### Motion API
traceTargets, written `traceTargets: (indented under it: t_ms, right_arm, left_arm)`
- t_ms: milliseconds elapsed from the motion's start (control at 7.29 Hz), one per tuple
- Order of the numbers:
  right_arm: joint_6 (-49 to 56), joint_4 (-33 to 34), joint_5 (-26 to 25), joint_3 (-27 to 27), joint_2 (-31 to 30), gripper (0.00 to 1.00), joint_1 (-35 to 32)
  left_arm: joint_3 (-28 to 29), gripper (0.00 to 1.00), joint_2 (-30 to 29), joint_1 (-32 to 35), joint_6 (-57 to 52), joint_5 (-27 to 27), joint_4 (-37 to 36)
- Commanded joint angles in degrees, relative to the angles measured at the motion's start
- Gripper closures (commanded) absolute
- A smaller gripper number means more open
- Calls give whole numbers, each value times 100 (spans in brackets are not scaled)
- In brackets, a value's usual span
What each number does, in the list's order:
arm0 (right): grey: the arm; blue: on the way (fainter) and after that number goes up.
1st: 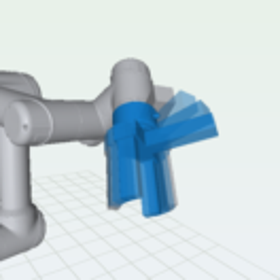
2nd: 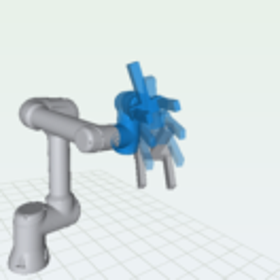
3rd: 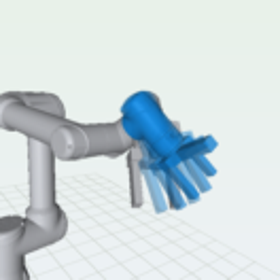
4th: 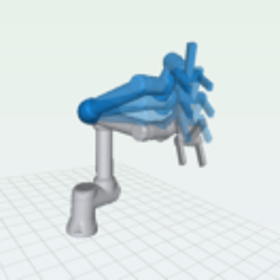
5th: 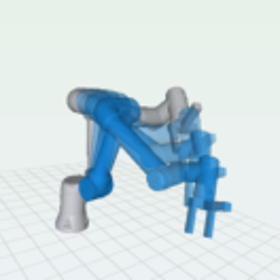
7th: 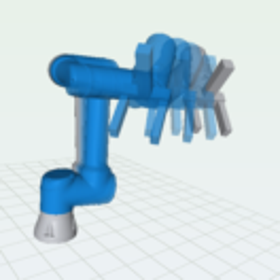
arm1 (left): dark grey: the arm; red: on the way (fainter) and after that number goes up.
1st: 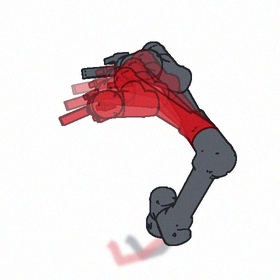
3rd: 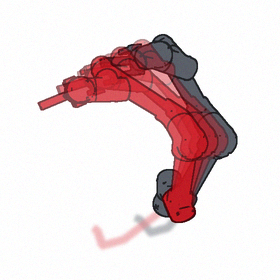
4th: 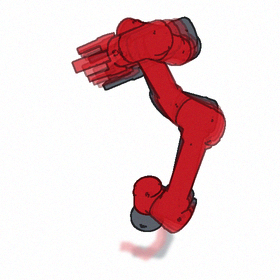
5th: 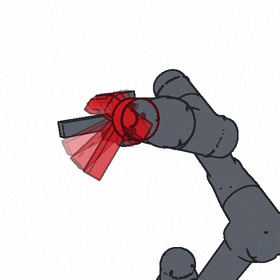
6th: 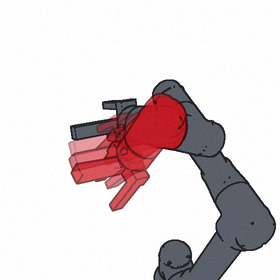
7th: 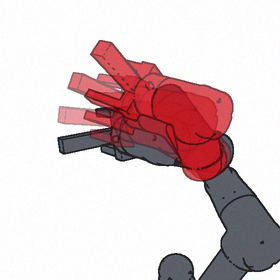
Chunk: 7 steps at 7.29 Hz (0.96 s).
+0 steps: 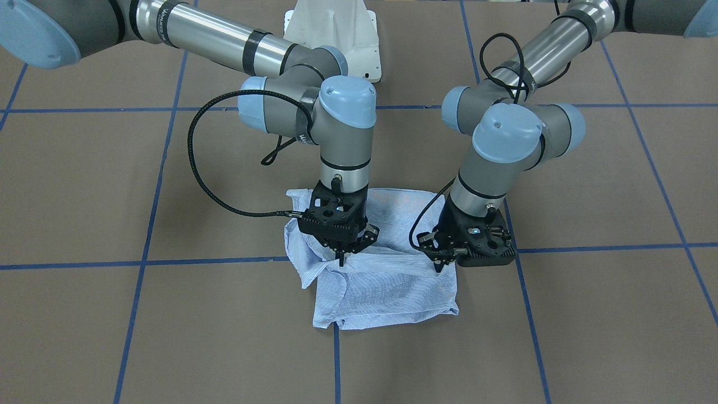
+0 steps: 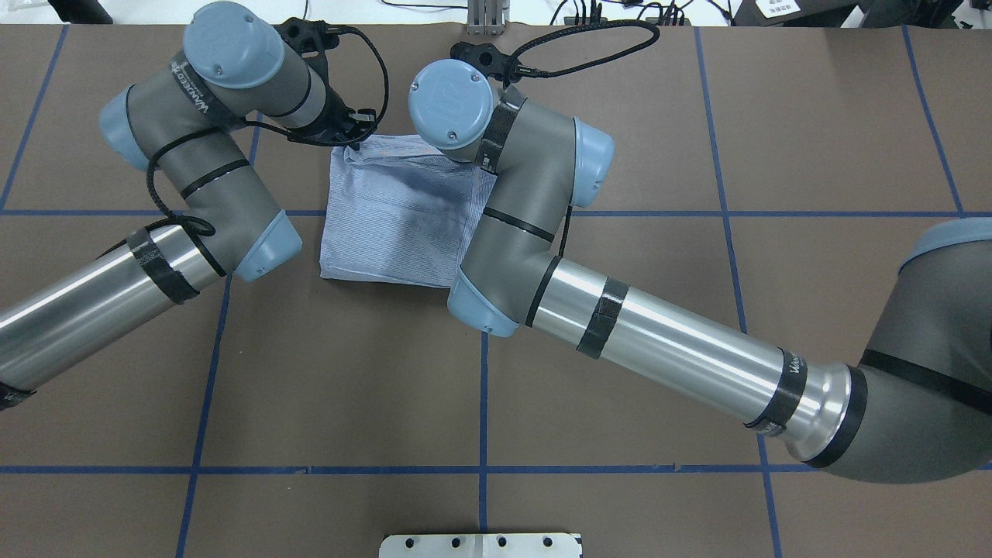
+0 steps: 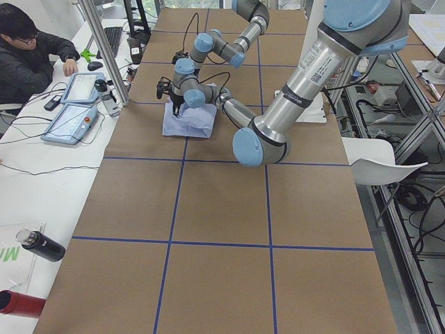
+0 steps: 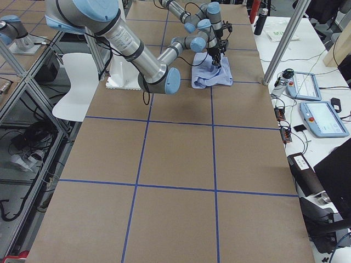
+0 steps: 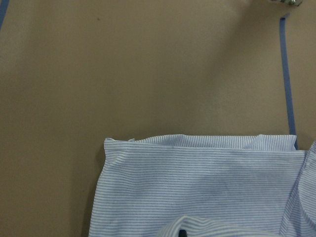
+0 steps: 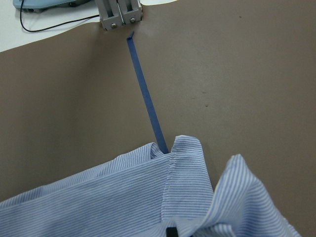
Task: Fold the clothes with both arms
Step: 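Fold the shirt's near half over toward the far edge with both grippers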
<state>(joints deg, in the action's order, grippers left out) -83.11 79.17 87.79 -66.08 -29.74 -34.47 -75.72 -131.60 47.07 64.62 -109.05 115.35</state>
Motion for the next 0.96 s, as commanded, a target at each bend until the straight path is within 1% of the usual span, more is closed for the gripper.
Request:
traceTargets:
  t_ms: [0, 137, 274, 411, 548, 686, 823]
  right_arm:
    - [242, -147, 150, 279, 39, 21, -95]
    - [278, -147, 290, 306, 152, 1, -191]
    - [287, -130, 1057, 306, 292, 1, -531]
    - [435, -104, 1674, 297, 346, 1, -761]
    - [480, -77, 1749, 271, 329, 1, -789]
    - [785, 167, 2203, 184, 268, 1, -972]
    - [1440, 839, 2486, -443, -37, 1, -1183]
  left_arm:
    - [548, 38, -147, 65, -46, 7, 373]
    - [576, 0, -173, 74, -177, -2, 461]
    - [472, 0, -190, 239, -178, -141, 462]
    - [123, 0, -51, 302, -187, -708, 409]
    - [-673, 0, 481, 320, -196, -827, 348]
    - [-1551, 0, 1078, 320, -222, -880, 147]
    - [-2351, 0, 1406, 320, -561, -881, -673]
